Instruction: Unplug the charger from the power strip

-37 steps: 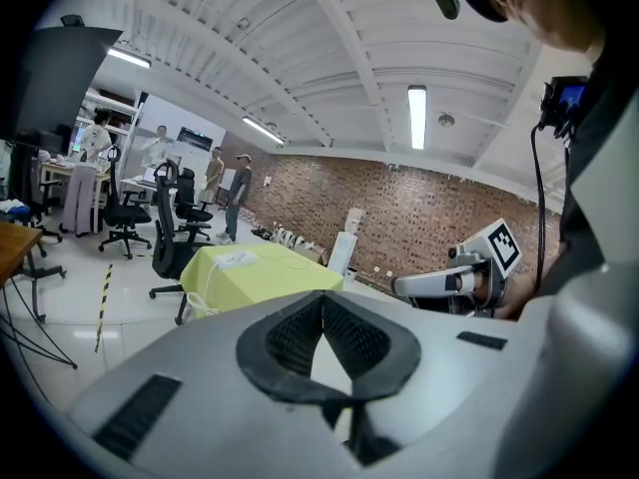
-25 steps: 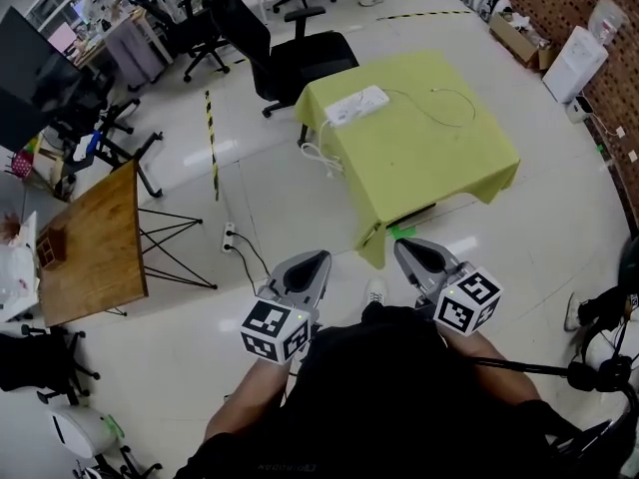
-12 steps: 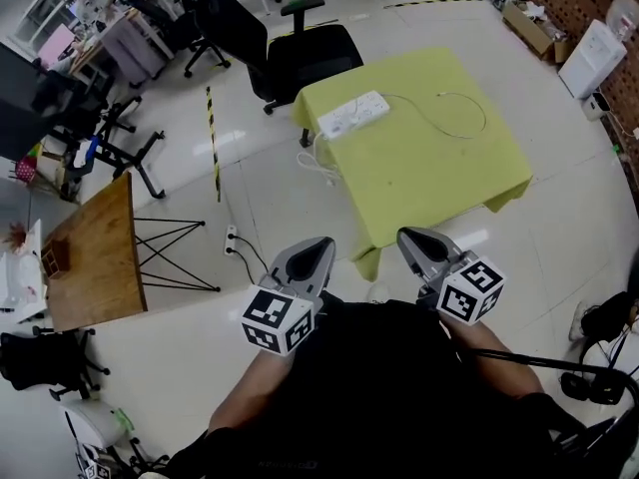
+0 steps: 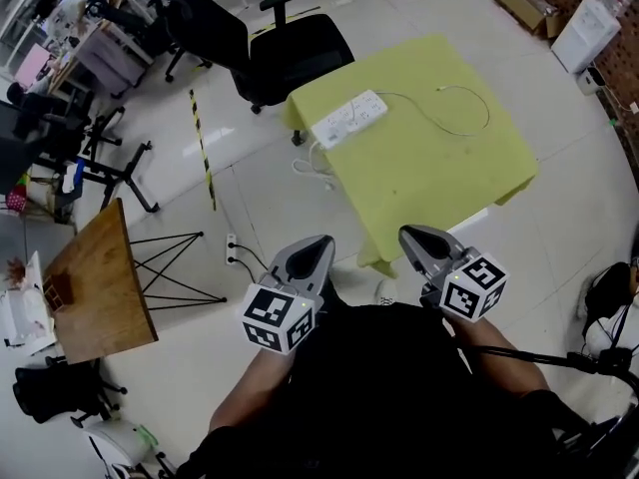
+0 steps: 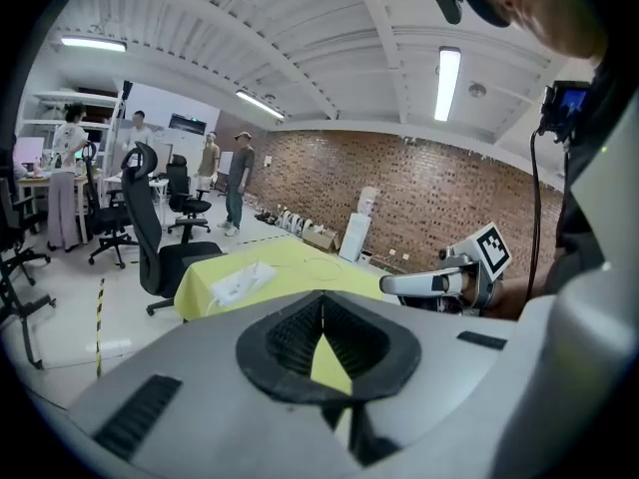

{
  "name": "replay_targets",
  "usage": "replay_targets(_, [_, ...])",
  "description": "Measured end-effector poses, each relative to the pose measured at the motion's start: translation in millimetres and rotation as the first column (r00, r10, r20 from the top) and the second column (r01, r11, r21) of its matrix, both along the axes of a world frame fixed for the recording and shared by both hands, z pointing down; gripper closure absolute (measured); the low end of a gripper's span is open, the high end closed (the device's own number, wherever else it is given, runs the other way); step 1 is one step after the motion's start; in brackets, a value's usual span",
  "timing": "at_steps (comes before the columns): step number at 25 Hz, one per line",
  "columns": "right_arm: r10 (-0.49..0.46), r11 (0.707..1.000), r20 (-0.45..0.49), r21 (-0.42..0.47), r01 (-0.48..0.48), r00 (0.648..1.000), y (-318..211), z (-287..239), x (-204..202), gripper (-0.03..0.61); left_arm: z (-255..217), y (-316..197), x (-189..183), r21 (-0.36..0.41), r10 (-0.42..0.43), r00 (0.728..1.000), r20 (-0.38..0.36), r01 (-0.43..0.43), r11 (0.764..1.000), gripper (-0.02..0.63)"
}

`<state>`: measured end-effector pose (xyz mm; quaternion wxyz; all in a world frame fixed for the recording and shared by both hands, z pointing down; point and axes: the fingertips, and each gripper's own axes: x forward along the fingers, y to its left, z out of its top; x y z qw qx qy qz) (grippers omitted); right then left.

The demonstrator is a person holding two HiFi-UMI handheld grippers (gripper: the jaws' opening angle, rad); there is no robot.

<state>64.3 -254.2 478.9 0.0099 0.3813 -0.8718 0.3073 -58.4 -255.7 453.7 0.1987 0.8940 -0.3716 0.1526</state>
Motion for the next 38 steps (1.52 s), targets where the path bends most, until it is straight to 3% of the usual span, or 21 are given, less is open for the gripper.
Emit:
replay_targets(9, [0.173,0.985,-0.07,-0.016,-0.174,0.983,-85.2,-5.1,-30.6,0.575,3.2,-112.0,-33.8,0.009,0.184,0.983,-0.012,-0.184,0.983,0.606])
replay_targets(18, [0.304,0.948,-0.176,-0.044,-0.316,0.936,-142.1,15.3,-67.1,0.575,18.8,-179.6,-95.3,-0.026,0.28,0.96,-0.027,-0.281,0.959,0.606])
replay_targets(23, [0.285,0.949,-0.255,-0.057,-0.309,0.924,-162.5,30.4,-76.4,0.575,44.5,-201.0,-110.5,-0.086,0.292,0.956,-0.021,-0.293,0.952,0.606])
replay_targets(27, [0.279,0.947,-0.338,-0.062,-0.317,0.899,-177.3,48.0,-58.4,0.572,57.3,-213.3,-96.5,-0.14,0.304,0.952,-0.025,-0.305,0.942,0.606])
replay_targets(33, [0.235,0.94,-0.298,-0.172,-0.295,0.925,-215.5,96.3,-45.3,0.528,75.9,-241.9,-73.9,-0.183,0.323,0.946,0.035,-0.312,0.932,0.606])
replay_targets(38, [0.2,0.944,-0.274,-0.204,-0.259,0.941,-260.4,123.0,-36.9,0.483,88.6,-270.1,-53.3,-0.207,0.333,0.94,0.075,-0.312,0.927,0.606])
